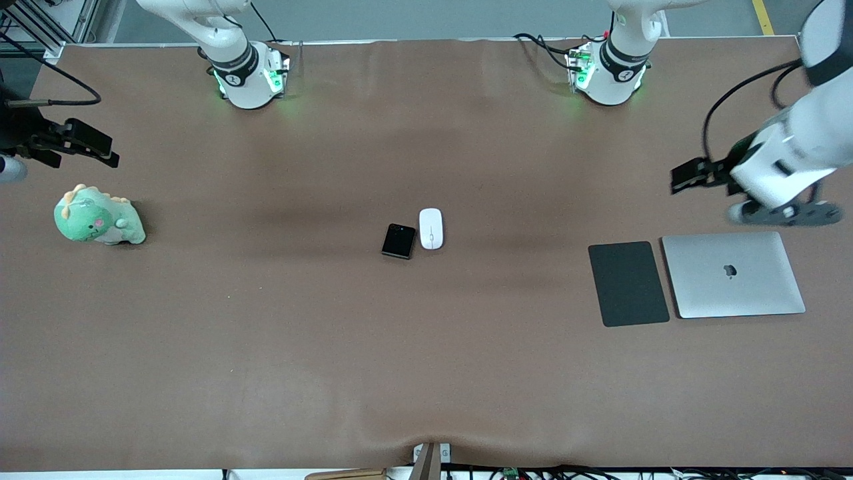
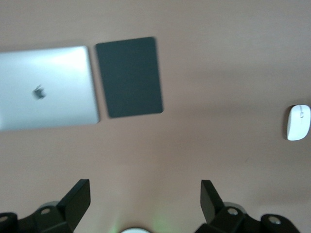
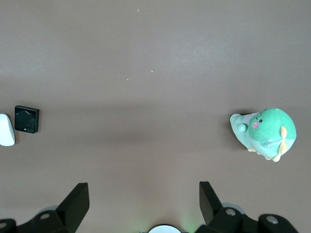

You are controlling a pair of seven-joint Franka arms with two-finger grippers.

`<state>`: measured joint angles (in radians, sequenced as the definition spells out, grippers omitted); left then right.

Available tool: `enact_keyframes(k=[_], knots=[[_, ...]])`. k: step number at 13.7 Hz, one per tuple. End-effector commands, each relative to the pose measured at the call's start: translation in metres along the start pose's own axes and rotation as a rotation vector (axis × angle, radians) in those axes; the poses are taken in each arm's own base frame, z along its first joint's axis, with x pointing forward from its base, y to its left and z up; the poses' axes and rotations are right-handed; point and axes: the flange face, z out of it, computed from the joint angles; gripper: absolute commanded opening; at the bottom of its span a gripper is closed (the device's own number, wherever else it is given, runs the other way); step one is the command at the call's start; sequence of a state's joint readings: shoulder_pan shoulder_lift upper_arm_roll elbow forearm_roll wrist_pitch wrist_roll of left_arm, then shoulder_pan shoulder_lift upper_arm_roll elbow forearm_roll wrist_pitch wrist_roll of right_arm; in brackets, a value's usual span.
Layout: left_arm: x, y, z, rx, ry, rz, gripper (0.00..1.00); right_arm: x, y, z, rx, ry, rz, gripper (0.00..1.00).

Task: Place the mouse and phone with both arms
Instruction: 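Reach the left gripper toward the white mouse beside the phone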

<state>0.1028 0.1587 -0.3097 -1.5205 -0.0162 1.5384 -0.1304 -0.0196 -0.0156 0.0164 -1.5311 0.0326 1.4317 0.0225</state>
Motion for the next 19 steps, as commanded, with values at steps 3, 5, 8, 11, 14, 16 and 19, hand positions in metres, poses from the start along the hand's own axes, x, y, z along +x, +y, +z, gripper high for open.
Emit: enact_keyframes(k=[3,5,8,11,14,16,19], knots=[[0.024,0.074,0.054,-0.017,-0.007,-0.004,1.0,-0.001,0.001,-0.002,-0.007,0.003,0.001,1.0],[0.029,0.112,0.086,0.0,0.005,-0.023,1.0,-0.001,0.001,-0.002,-0.007,0.003,0.0,1.0],[0.033,0.161,0.135,-0.012,0.012,-0.062,1.0,0.0,-0.001,-0.001,-0.005,0.003,-0.002,1.0],[0.032,0.216,0.188,-0.025,-0.007,-0.101,1.0,0.003,-0.005,-0.002,0.001,0.024,-0.009,1.0],[0.028,0.261,0.229,-0.06,0.017,-0.148,1.0,0.006,-0.006,0.001,0.007,0.019,-0.01,1.0],[0.024,0.288,0.257,-0.076,0.034,-0.18,0.99,0.006,-0.01,0.002,0.008,0.017,-0.016,1.0],[0.014,0.321,0.301,-0.043,0.065,-0.23,0.96,0.015,-0.026,0.012,0.008,0.014,-0.041,1.0]])
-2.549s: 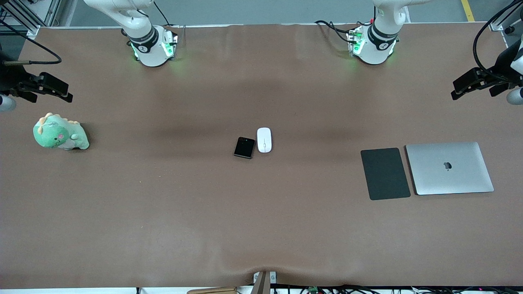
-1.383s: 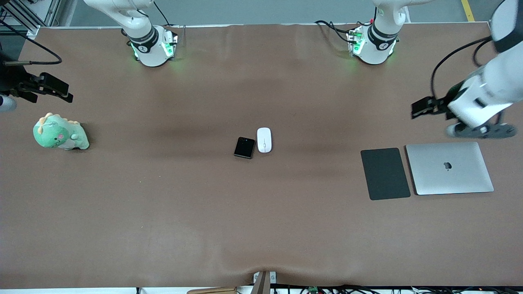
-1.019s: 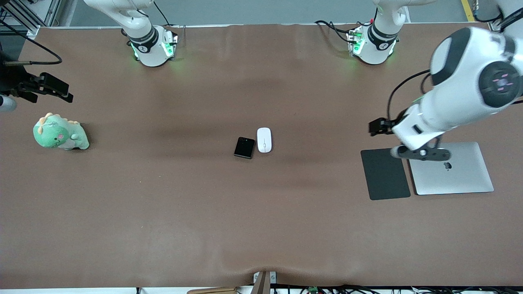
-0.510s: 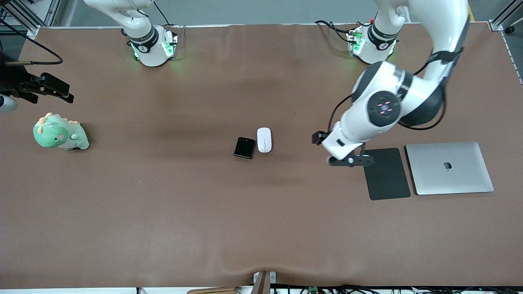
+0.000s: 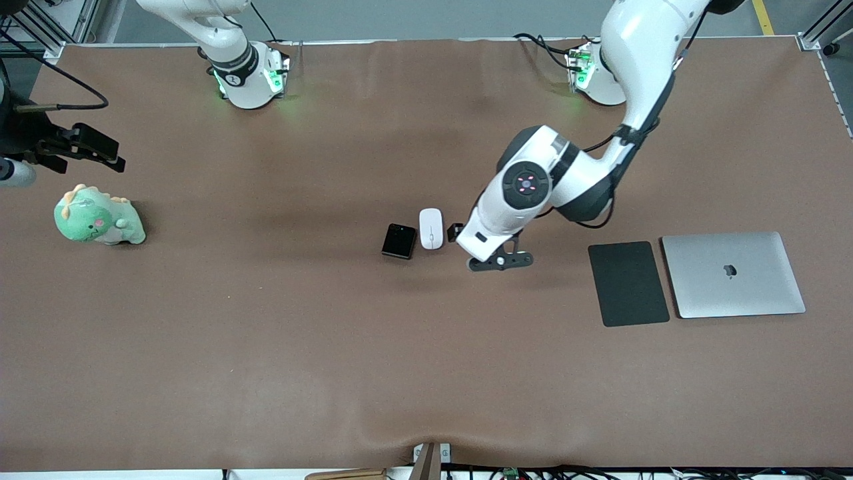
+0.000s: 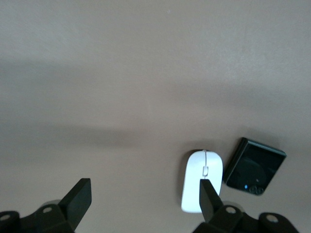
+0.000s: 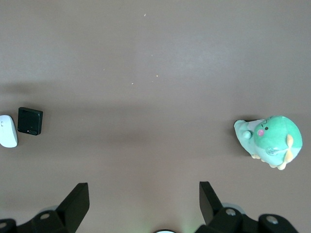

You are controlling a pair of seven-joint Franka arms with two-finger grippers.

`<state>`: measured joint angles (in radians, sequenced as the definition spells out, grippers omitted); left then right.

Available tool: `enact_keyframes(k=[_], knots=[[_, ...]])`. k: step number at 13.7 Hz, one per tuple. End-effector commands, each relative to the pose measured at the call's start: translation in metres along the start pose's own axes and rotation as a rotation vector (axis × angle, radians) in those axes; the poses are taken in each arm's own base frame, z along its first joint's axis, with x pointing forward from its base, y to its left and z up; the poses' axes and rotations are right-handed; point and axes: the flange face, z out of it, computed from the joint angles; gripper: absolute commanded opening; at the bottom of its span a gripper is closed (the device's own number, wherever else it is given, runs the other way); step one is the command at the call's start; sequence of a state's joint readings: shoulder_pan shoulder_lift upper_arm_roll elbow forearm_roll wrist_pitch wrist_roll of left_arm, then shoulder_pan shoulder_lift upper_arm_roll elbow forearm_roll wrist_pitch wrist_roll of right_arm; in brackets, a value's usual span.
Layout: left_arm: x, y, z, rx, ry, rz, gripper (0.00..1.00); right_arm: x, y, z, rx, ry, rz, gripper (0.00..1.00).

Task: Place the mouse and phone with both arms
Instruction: 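Reach the left gripper toward the white mouse beside the phone, then lower the left gripper onto the mouse while the right gripper reaches the phone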

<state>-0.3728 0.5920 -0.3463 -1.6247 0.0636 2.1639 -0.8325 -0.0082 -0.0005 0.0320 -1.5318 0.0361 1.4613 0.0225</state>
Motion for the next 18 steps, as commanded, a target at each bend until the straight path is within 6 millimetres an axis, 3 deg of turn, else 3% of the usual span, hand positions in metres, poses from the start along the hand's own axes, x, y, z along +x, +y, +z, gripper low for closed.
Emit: enact_keyframes(k=[1,4,7,11,15,16,18], knots=[[-0.009,0.019,0.036,0.019,0.032,-0.029,0.95,0.015,-0.017,0.016,0.006,-0.009,-0.018,1.0],[-0.02,0.038,0.065,-0.022,0.047,-0.045,0.92,0.041,-0.033,0.051,0.037,-0.035,0.021,1.0],[-0.037,0.055,0.089,-0.027,0.07,-0.053,0.9,0.06,-0.068,0.081,0.052,-0.032,0.033,1.0],[-0.047,0.063,0.101,-0.028,0.079,-0.06,0.89,0.08,-0.122,0.123,0.049,-0.022,0.066,1.0],[-0.057,0.07,0.11,-0.015,0.08,-0.033,0.86,0.084,-0.189,0.172,0.033,-0.047,0.07,1.0],[-0.057,0.07,0.11,-0.014,0.082,-0.031,0.85,0.079,-0.211,0.189,0.024,-0.057,0.051,1.0],[-0.059,0.07,0.115,-0.008,0.077,-0.026,0.85,0.067,-0.248,0.203,0.019,-0.036,0.112,1.0]])
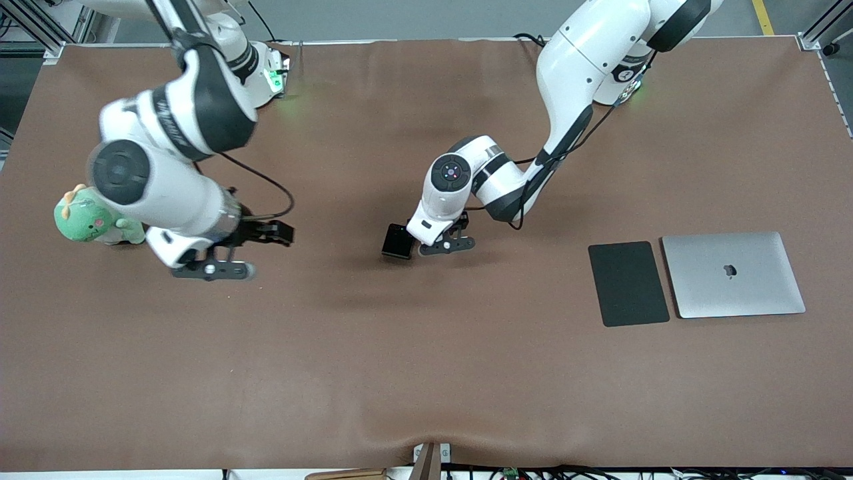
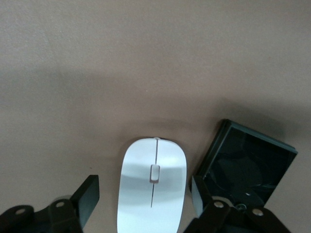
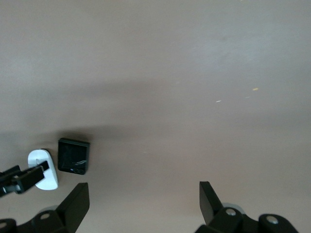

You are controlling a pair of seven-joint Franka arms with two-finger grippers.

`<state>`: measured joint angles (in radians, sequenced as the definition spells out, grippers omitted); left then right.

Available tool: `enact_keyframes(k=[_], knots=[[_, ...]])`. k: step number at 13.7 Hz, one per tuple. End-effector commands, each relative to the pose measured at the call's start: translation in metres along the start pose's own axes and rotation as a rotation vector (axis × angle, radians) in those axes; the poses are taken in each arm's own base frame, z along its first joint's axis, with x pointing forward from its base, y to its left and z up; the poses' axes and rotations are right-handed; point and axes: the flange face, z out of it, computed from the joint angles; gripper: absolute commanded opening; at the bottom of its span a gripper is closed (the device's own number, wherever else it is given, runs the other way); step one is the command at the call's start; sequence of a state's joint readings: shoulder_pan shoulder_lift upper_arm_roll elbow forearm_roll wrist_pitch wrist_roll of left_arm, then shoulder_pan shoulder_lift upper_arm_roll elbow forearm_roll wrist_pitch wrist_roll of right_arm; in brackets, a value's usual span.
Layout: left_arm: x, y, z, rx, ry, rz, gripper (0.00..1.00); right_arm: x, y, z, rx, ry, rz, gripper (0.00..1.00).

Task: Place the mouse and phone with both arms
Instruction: 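Lower the left gripper onto the mouse while the right gripper reaches the phone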

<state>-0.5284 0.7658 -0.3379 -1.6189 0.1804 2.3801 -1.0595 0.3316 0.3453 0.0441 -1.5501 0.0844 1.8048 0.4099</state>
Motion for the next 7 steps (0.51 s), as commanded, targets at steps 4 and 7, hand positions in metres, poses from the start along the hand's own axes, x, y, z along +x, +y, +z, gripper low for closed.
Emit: enact_keyframes(k=[4,7], knots=[[-0.007,0.006,0.022,0.028,0.027,0.022,0.85,-0.023,-0.063,0.049,-0.013,-0.008,0.063,1.0],[-0.01,0.007,0.024,0.031,0.027,0.028,0.84,-0.026,-0.077,0.076,-0.033,-0.036,0.051,1.0]])
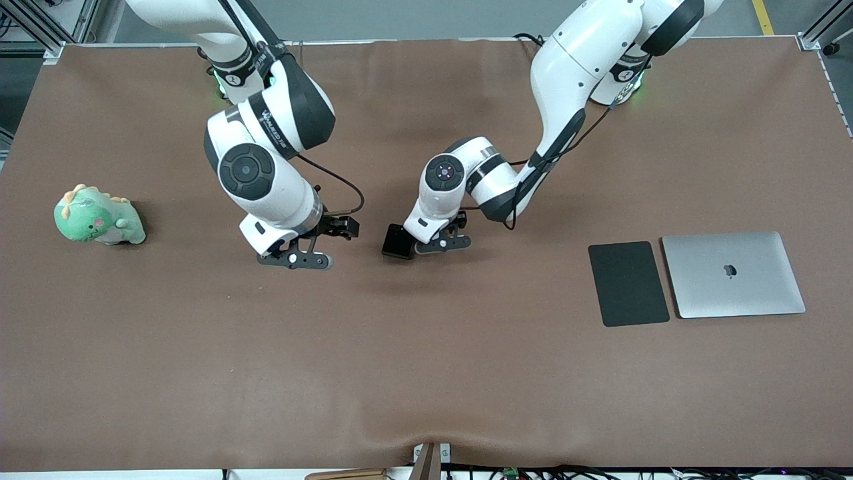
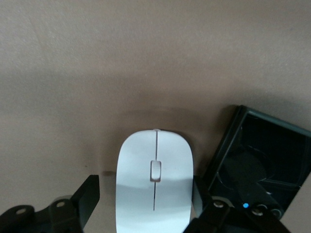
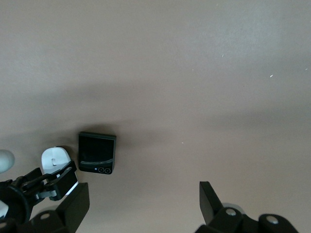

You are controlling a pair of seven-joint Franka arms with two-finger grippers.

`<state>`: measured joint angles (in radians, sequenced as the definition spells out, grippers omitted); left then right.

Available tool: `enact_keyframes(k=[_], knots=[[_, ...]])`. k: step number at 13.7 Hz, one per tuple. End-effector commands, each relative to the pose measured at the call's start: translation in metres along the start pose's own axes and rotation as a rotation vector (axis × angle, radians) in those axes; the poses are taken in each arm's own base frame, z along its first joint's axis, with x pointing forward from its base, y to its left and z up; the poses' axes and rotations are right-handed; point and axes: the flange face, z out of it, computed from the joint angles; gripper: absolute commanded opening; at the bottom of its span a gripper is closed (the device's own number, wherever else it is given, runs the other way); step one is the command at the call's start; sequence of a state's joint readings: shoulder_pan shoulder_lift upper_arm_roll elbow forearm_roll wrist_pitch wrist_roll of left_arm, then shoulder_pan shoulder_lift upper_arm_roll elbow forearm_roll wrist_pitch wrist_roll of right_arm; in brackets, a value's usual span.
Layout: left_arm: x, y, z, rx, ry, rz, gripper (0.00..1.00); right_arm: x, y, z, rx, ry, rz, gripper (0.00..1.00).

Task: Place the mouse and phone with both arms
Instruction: 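Lower the left gripper onto the mouse while the right gripper reaches the phone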

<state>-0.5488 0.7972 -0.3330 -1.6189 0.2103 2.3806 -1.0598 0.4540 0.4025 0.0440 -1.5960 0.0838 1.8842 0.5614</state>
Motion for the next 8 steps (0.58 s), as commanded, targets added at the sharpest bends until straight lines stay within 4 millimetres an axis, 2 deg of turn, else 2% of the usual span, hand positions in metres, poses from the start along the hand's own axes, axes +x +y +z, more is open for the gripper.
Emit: enact_keyframes(k=[1,3,4,5,8], knots=[[0.001,0.006,0.001,-0.002,0.032,-0.007,0.84,-0.003,-0.018,0.025,-0.007,-0.008,0.031,1.0],[0.001,0.006,0.003,0.002,0.033,-0.004,0.83,-0.007,-0.039,0.048,-0.012,0.007,0.068,1.0],[0.0,0.004,0.005,0.007,0.032,-0.001,0.8,-0.009,-0.05,0.062,-0.011,0.017,0.073,1.0],[-0.001,0.004,0.008,0.01,0.028,-0.001,0.75,-0.007,-0.052,0.073,-0.009,0.02,0.089,1.0],[-0.001,0.005,0.007,0.008,0.029,-0.001,0.65,-0.011,-0.039,0.113,-0.004,0.031,0.102,1.0]])
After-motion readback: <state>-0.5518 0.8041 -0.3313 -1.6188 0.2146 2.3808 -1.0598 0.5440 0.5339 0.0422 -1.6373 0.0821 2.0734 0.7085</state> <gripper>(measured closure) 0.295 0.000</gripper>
